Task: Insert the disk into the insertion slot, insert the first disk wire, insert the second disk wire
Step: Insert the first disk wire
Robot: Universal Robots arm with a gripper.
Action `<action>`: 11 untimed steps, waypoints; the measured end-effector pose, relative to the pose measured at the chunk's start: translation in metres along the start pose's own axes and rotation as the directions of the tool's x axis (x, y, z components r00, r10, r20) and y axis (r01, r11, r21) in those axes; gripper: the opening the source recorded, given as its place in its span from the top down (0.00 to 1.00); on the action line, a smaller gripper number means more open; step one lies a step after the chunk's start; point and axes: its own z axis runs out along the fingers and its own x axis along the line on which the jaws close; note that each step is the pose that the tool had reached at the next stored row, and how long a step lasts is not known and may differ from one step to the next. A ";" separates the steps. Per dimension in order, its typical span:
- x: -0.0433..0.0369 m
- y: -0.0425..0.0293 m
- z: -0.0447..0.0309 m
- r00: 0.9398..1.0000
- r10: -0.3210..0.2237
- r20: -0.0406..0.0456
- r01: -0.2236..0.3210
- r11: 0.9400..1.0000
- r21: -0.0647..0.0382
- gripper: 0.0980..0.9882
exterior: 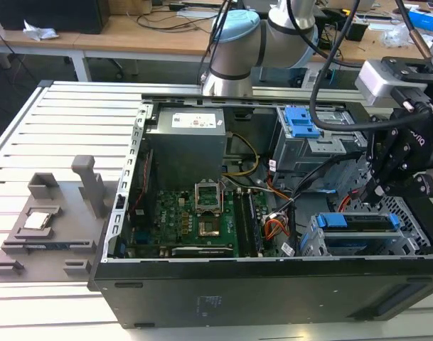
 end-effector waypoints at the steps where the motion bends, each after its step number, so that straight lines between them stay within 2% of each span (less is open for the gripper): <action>1: -0.0014 -0.0017 0.0000 1.000 0.000 0.000 0.000 1.000 0.000 0.99; 7: -0.0208 -0.0141 -0.0002 1.000 -0.004 -0.001 0.004 1.000 0.000 0.99; 11: -0.0215 -0.0161 -0.0002 1.000 -0.005 -0.001 0.005 1.000 0.000 0.99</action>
